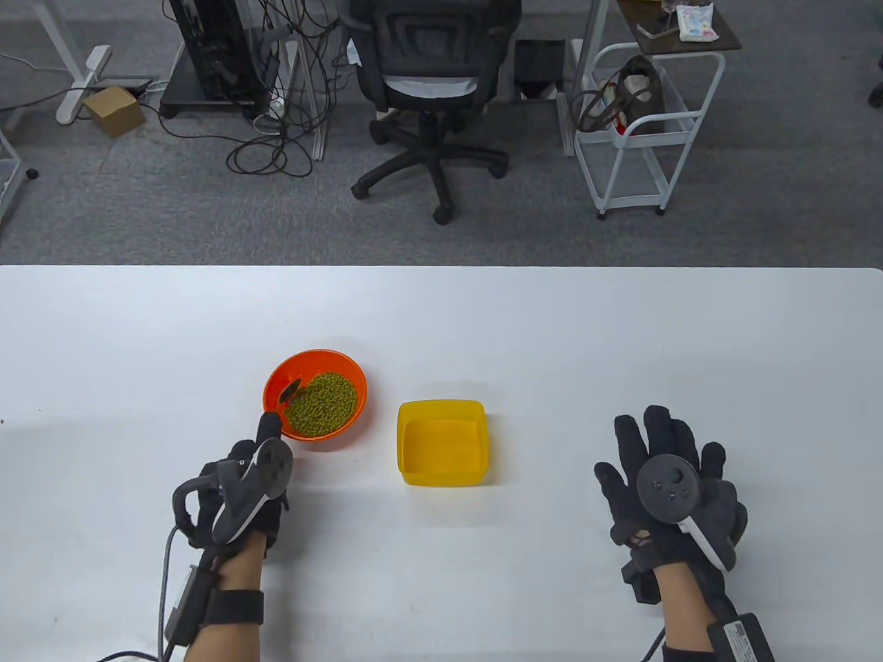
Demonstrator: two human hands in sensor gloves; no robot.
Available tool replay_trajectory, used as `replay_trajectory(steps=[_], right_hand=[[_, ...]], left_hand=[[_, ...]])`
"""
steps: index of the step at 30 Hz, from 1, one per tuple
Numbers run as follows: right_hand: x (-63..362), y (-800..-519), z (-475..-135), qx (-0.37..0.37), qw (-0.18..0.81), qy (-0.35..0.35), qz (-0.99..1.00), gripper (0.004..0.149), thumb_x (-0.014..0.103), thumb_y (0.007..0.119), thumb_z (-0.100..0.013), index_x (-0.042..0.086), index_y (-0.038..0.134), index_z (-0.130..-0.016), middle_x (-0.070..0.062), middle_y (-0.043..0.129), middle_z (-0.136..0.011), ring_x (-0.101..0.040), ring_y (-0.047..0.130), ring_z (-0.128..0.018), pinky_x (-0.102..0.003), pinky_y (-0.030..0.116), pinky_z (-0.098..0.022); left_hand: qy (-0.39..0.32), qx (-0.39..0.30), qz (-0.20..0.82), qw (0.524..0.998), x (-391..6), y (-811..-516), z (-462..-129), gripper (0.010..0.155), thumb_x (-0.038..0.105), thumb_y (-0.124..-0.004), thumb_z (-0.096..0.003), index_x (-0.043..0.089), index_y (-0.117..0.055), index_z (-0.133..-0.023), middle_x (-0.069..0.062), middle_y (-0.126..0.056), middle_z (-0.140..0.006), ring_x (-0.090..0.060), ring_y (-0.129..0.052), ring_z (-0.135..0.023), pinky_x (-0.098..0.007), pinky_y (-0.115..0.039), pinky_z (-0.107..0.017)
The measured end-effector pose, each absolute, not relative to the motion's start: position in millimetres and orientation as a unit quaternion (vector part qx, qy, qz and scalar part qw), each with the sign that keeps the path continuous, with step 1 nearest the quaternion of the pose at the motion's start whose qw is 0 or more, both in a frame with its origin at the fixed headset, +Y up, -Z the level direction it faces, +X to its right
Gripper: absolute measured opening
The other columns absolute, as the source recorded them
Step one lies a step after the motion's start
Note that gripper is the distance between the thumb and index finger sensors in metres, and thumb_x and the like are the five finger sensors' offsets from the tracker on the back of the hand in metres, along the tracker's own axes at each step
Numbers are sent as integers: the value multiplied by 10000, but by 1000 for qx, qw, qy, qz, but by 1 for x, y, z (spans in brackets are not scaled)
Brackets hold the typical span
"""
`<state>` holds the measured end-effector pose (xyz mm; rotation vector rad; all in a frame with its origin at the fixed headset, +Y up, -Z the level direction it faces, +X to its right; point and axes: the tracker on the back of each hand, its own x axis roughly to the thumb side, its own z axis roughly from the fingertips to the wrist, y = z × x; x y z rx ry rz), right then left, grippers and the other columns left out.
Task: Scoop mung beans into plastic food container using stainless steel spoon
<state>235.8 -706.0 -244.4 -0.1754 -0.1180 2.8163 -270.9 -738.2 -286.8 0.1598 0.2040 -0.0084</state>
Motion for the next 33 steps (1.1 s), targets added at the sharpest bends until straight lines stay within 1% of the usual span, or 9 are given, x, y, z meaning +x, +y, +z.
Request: replay_trajectory(steps=[2,6,8,12,16,22,24,29,33], right_hand=[[236,-706,-244,-61,159,-43,984,702,572,737,-499,386,396,-1084,61,100,-1165,-297,173,-1091,-642,24,-714],[238,-705,-242,-63,165,-46,983,707,572,734,-499,377,392,-1085,59,97,-1164,-299,173,-1089,-643,25,-712],[238,-705,-242,-62,165,-46,983,705,573,734,-499,375,396,-1085,58,97,-1163,-299,175,-1089,-644,26,-711],[236,-705,-242,-59,162,-42,984,715,577,733,-499,362,388,-1087,53,93,-1162,-299,177,-1088,-645,29,-711],[236,-706,-242,-58,165,-40,984,721,578,734,-498,353,386,-1087,53,92,-1160,-299,178,-1088,-645,31,-711],[236,-705,-242,-58,168,-38,983,724,578,736,-497,347,386,-1087,51,88,-1159,-299,174,-1088,-646,30,-711],[236,-705,-242,-58,168,-38,983,722,579,737,-497,349,389,-1086,50,87,-1159,-299,175,-1087,-646,31,-711],[236,-706,-242,-57,167,-37,984,731,579,739,-496,344,379,-1088,48,85,-1158,-300,175,-1086,-646,32,-710],[236,-706,-242,-57,167,-35,984,729,580,738,-497,345,381,-1088,46,81,-1157,-300,174,-1086,-647,32,-710]], left_hand=[[112,68,62,989,-269,-735,-288,442,364,-703,-447,383,-775,-883,59,-1065,-501,-6,-1089,-203,-330,-949,-321],[113,34,174,978,-265,-734,-288,431,374,-694,-446,352,-788,-866,70,-1063,-462,2,-1078,-168,-320,-951,-300],[120,13,239,963,-265,-738,-288,435,373,-689,-452,336,-776,-877,65,-1057,-483,-8,-1075,-188,-327,-944,-315],[141,-45,374,916,-268,-750,-289,472,362,-686,-466,288,-709,-932,22,-1024,-574,-61,-1059,-272,-377,-908,-376],[166,-67,461,869,-275,-758,-287,502,351,-688,-472,255,-662,-964,5,-991,-631,-84,-1050,-335,-401,-883,-428],[193,-66,571,796,-291,-764,-280,514,340,-687,-478,227,-633,-976,-3,-976,-646,-92,-1044,-348,-411,-874,-438],[198,-57,592,779,-296,-764,-278,516,341,-688,-479,224,-629,-978,-1,-973,-645,-91,-1042,-348,-412,-873,-439],[210,-41,599,771,-305,-764,-274,516,351,-695,-480,217,-632,-974,11,-975,-621,-82,-1037,-327,-406,-877,-430],[216,-45,631,744,-308,-767,-272,518,379,-705,-484,212,-635,-970,26,-974,-577,-69,-1025,-289,-401,-881,-414]])
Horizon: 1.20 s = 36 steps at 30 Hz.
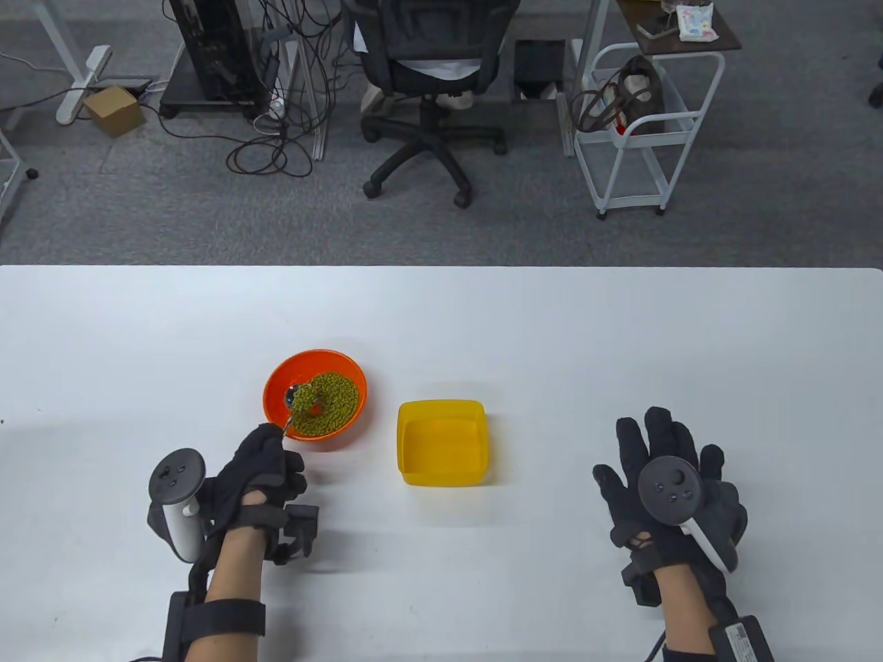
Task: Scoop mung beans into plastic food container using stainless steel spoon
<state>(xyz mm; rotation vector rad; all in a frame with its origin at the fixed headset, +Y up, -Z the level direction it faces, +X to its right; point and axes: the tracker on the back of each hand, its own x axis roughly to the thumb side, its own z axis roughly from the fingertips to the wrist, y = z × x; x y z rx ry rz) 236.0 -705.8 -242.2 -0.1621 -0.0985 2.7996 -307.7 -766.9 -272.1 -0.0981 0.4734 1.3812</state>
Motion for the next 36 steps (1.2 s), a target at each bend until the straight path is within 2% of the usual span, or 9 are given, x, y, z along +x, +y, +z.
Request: replay_trajectory(steps=[11,18,25,36], right_hand=[[237,-706,-243,-58,171,-31,983,732,580,738,-496,342,379,-1088,43,79,-1156,-300,170,-1086,-647,31,-710],[237,-706,-243,-58,171,-31,983,731,579,739,-496,342,382,-1088,42,78,-1156,-300,169,-1085,-647,30,-710],[236,-706,-243,-56,171,-31,983,733,580,739,-497,343,377,-1088,42,79,-1156,-300,169,-1085,-648,30,-709],[236,-706,-243,-54,173,-29,983,733,580,738,-496,342,378,-1088,43,78,-1156,-299,170,-1086,-648,30,-709]], left_hand=[[220,-55,650,725,-308,-770,-270,507,394,-697,-489,221,-649,-964,43,-970,-546,-55,-1004,-255,-396,-881,-406],[179,-64,644,741,-292,-762,-271,493,406,-694,-491,235,-668,-953,56,-968,-518,-43,-995,-226,-389,-885,-396],[106,-100,633,760,-242,-748,-268,492,405,-694,-490,237,-669,-952,56,-968,-521,-46,-995,-230,-390,-884,-397],[23,-182,588,788,-170,-749,-254,494,408,-692,-492,242,-666,-957,56,-964,-534,-47,-995,-242,-391,-881,-408]])
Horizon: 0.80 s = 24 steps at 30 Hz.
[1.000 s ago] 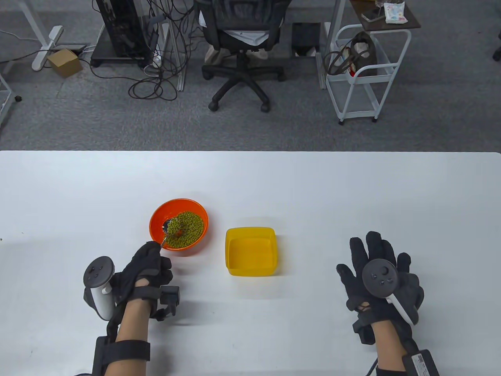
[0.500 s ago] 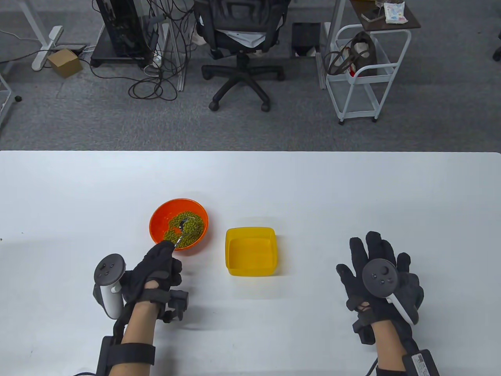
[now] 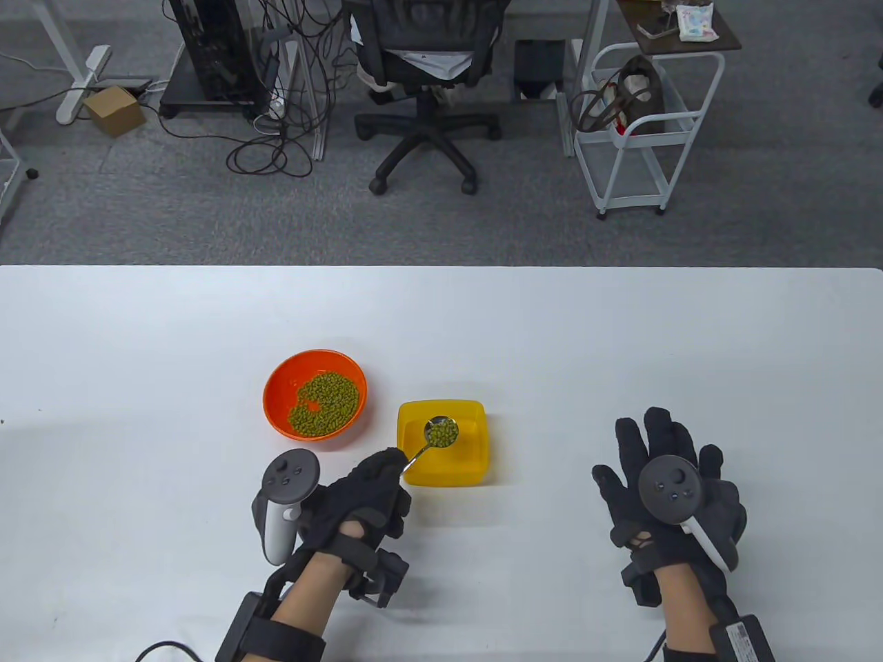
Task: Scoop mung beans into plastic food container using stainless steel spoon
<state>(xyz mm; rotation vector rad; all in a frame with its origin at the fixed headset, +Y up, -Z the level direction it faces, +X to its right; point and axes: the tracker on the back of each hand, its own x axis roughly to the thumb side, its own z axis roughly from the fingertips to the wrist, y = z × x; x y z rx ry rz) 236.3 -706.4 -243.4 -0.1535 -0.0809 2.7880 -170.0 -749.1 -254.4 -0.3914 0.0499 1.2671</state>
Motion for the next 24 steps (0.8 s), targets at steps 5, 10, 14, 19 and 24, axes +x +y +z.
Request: replay_trajectory(steps=[5,10,14,19,24], right_hand=[[236,-707,-244,-53,173,-25,983,735,580,737,-497,342,374,-1089,40,76,-1156,-300,168,-1085,-648,30,-708],[235,-707,-244,-52,173,-23,983,731,579,738,-497,341,380,-1089,43,74,-1155,-301,167,-1085,-648,28,-708],[235,-708,-244,-51,171,-21,984,729,580,737,-497,343,383,-1088,42,74,-1155,-302,168,-1084,-648,29,-708],[235,-708,-244,-52,171,-21,984,733,580,737,-497,340,377,-1089,43,73,-1155,-301,169,-1084,-648,28,-708],[235,-708,-244,-52,171,-21,984,734,580,737,-497,342,374,-1089,43,71,-1155,-300,169,-1084,-648,27,-707]], left_hand=[[-10,-179,504,845,-155,-747,-253,497,415,-688,-490,241,-672,-955,52,-966,-538,-50,-997,-244,-394,-880,-409],[-33,-157,463,872,-147,-743,-251,499,411,-690,-488,246,-668,-958,47,-966,-549,-54,-998,-255,-398,-877,-416],[-55,-133,405,903,-140,-740,-250,493,395,-687,-484,252,-674,-956,59,-976,-525,-54,-995,-251,-399,-878,-416],[-81,-101,349,928,-130,-736,-247,493,394,-689,-481,262,-676,-957,60,-976,-534,-54,-997,-259,-399,-878,-425],[-99,-82,304,944,-125,-737,-245,493,392,-690,-480,266,-675,-957,59,-975,-540,-56,-997,-266,-401,-876,-430]])
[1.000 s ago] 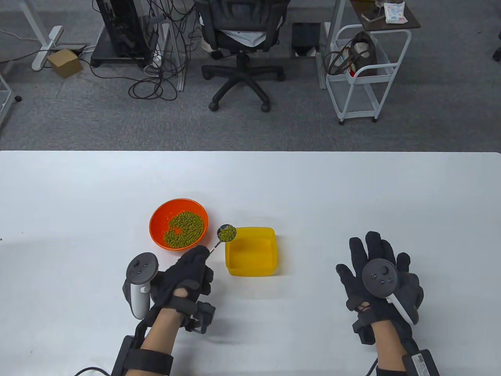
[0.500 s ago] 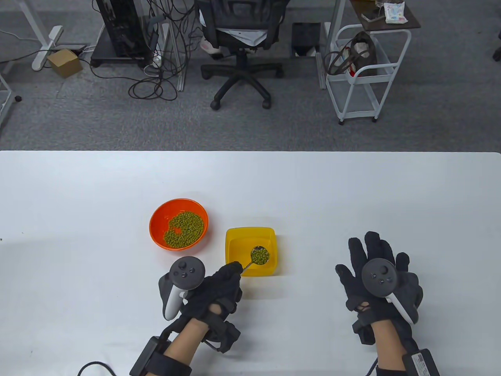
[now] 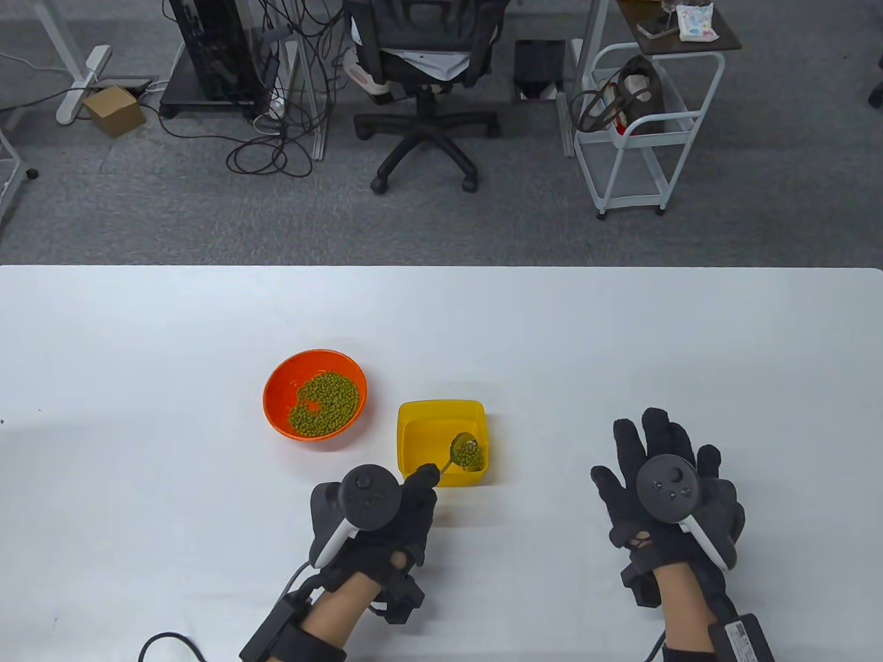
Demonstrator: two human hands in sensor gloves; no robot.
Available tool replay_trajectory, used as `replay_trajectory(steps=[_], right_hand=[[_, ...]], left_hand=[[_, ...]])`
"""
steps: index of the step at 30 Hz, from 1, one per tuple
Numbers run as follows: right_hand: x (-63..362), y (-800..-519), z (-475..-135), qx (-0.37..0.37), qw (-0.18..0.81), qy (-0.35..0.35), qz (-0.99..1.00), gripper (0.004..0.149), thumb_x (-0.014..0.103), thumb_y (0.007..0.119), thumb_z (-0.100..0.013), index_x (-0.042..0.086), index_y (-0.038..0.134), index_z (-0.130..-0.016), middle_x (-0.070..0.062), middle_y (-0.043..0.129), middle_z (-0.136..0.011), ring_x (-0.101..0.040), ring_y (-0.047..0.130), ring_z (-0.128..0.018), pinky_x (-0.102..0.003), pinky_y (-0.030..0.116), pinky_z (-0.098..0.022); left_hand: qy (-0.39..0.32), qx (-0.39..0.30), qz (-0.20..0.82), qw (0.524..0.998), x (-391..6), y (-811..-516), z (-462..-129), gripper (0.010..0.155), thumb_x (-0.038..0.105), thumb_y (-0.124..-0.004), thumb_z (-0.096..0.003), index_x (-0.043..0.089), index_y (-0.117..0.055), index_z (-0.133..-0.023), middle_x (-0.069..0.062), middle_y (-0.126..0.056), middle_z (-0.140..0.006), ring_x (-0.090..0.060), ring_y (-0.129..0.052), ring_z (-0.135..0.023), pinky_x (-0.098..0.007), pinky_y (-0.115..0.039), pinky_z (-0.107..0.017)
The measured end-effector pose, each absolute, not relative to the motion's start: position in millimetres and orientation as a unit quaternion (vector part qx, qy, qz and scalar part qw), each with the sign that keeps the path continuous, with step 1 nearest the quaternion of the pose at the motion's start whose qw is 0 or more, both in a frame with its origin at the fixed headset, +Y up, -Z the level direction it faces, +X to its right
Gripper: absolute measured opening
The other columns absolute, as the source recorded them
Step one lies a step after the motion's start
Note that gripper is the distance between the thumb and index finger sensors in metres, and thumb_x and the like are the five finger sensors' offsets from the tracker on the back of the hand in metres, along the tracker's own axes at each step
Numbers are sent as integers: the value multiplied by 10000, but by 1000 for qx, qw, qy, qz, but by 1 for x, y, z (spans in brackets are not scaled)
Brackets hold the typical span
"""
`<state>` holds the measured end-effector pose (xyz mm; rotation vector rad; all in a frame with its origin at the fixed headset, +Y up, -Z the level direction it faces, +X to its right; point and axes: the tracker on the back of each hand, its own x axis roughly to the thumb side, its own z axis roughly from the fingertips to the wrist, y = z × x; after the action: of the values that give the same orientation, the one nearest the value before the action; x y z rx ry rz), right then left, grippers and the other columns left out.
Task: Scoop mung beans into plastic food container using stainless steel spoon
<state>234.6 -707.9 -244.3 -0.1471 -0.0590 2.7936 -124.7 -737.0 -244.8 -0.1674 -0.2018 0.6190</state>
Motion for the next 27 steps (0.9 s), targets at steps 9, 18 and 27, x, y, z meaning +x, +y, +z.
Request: replay_trajectory(steps=[9,18,27], right_hand=[[235,-708,-244,-52,171,-21,984,730,579,737,-498,342,379,-1089,43,71,-1154,-301,166,-1085,-649,25,-706],[235,-707,-244,-51,172,-22,983,731,580,736,-498,341,379,-1089,42,69,-1154,-302,164,-1084,-649,25,-705],[234,-708,-244,-47,171,-21,984,732,582,734,-498,340,376,-1089,38,67,-1153,-303,163,-1083,-650,26,-703]], left_hand=[[-116,-54,258,958,-120,-737,-243,493,388,-692,-478,270,-678,-956,57,-975,-543,-59,-998,-269,-403,-876,-432],[-103,115,180,971,-148,-707,-243,493,384,-685,-476,279,-667,-957,61,-970,-551,-55,-996,-277,-404,-876,-435],[37,151,100,983,-244,-714,-260,508,349,-671,-479,264,-624,-979,31,-940,-621,-79,-993,-356,-435,-847,-478]])
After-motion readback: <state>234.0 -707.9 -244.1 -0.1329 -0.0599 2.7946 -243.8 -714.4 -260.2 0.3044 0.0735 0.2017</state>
